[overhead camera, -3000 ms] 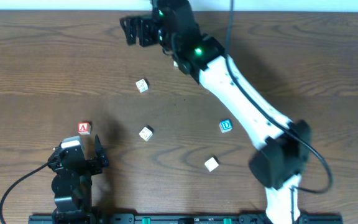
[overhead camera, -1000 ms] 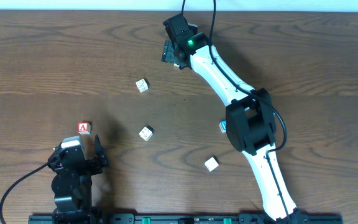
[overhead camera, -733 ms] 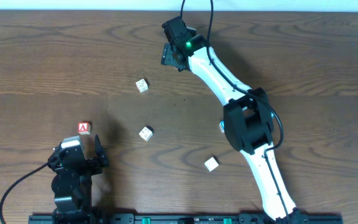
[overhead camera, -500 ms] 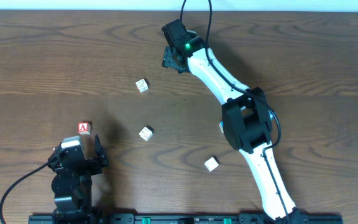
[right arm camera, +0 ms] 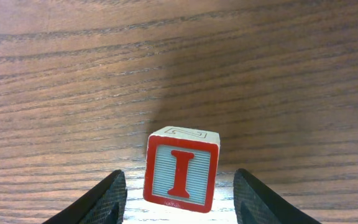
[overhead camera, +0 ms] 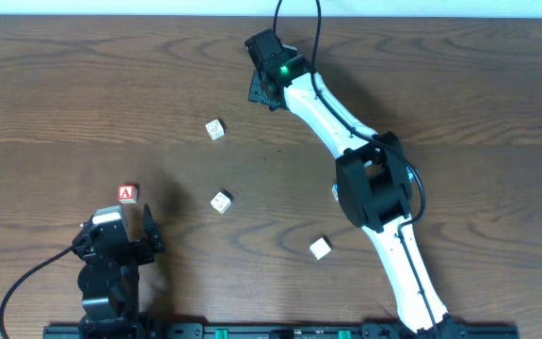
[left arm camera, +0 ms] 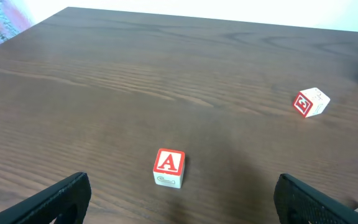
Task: Spell out Ai2
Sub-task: 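Lower the right gripper and close it on the red 'I' block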
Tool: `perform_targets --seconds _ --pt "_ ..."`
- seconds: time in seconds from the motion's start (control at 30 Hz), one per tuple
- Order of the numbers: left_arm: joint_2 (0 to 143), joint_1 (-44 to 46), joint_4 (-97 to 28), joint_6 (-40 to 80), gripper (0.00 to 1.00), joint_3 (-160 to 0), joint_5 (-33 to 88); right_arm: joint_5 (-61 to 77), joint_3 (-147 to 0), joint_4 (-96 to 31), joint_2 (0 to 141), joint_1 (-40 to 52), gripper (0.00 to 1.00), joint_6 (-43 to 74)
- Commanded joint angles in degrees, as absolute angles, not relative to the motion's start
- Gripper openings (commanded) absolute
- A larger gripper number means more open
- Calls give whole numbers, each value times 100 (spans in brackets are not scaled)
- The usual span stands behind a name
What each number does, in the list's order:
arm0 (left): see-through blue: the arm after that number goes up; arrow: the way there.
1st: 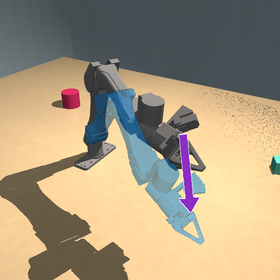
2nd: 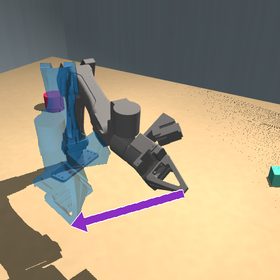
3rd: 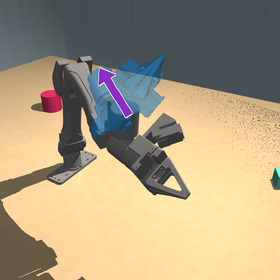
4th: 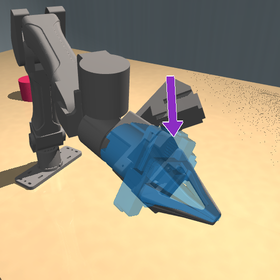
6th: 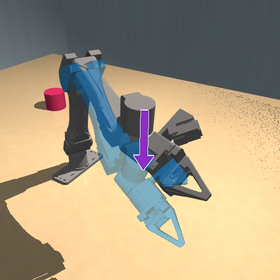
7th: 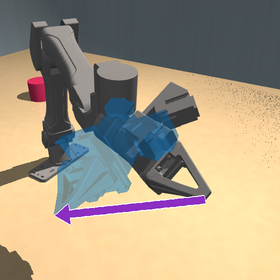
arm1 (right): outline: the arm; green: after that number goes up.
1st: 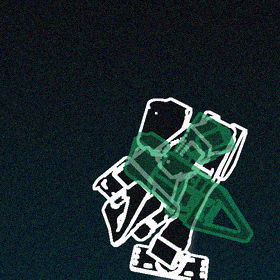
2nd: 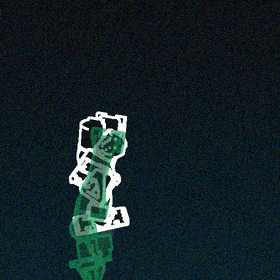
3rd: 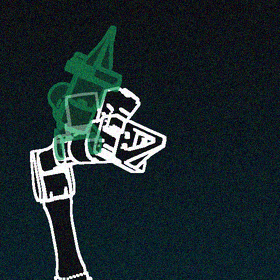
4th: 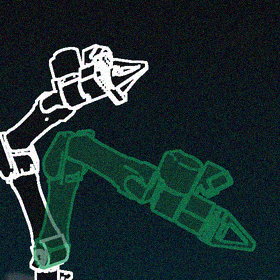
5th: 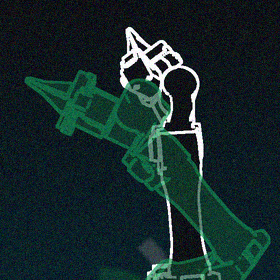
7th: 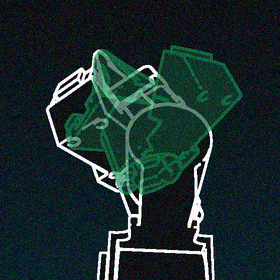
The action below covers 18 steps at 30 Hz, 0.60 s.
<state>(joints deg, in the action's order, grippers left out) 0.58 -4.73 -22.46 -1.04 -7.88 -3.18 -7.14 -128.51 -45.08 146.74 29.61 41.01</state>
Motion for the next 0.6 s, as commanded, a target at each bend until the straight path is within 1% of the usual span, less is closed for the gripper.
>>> perform_targets --seconds 0.0,0.13,0.2,0.27,0.33,0.57 --pt "25 -480 -2268 -21 95 -668 -336 -797 -12811 -4458 14735 2993 52 3994" --pt "25 -480 -2268 -21 95 -668 -333 -821 -12811 -4453 14735 2991 49 3955" --pt "25 -480 -2268 -21 95 -668 -336 -847 -12811 -4453 14735 2991 45 3955" --pt "25 -480 -2268 -21 95 -668 -333 -860 -12811 -4453 14735 2991 45 3957" --pt "25 -480 -2268 -21 95 -668 -333 -862 -12811 -4456 14735 2985 41 3955" --pt "25 -480 -2268 -21 95 -668 -336 -860 -12811 -4458 14735 2987 36 3955"
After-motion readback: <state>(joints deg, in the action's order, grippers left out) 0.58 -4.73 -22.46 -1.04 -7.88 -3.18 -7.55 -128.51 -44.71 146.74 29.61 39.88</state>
